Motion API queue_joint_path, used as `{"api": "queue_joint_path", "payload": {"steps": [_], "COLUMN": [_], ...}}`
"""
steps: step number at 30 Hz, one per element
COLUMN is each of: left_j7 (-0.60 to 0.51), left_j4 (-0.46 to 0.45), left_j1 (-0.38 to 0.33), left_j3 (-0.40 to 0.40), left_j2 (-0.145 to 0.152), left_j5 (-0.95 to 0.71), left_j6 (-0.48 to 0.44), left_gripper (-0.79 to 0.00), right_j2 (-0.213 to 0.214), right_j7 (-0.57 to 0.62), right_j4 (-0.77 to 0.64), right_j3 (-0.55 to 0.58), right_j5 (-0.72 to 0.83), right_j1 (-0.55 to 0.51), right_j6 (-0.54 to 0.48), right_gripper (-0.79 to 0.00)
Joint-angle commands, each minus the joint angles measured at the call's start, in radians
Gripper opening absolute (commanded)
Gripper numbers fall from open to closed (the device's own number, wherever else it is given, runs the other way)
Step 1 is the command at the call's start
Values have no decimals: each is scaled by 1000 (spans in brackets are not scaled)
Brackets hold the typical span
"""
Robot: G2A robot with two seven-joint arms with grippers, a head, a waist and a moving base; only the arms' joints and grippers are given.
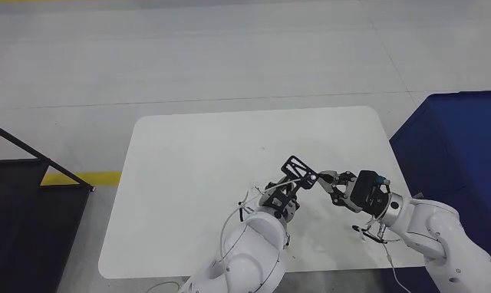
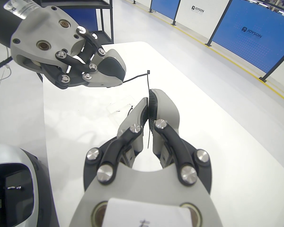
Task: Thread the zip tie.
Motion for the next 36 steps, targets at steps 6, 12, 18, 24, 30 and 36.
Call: {"api": "queue_joint_path", "payload": {"steps": [6, 12, 18, 24, 30, 36], "left_j7": [-2, 2, 6, 3, 1, 2], "left_j4": [-5, -14, -11, -5, -8, -14], "left_j1": [15, 27, 30, 36, 43, 49], "left_j3": [-21, -30, -25, -33, -45, -51], "left_j2": [-5, -9, -16, -21, -25, -30], "left_j5": [7, 17, 27, 27, 27, 32], "left_j6": [-14, -27, -39, -47, -57, -65], "left_gripper": [-785, -785, -785, -785, -785, -785], "right_j2": [0, 0, 0, 0, -5, -9], "right_j7": [0, 0, 0, 0, 8, 16], "right_j4": [0, 0, 0, 0, -11, -16], "right_j3": [0, 0, 0, 0, -8, -15], "right_j5": [0, 0, 0, 0, -4, -11], "right_j1": [0, 0, 0, 0, -2, 2], "right_j6": [0, 0, 0, 0, 20, 21], "right_gripper": [-785, -785, -785, -785, -785, -785]}}
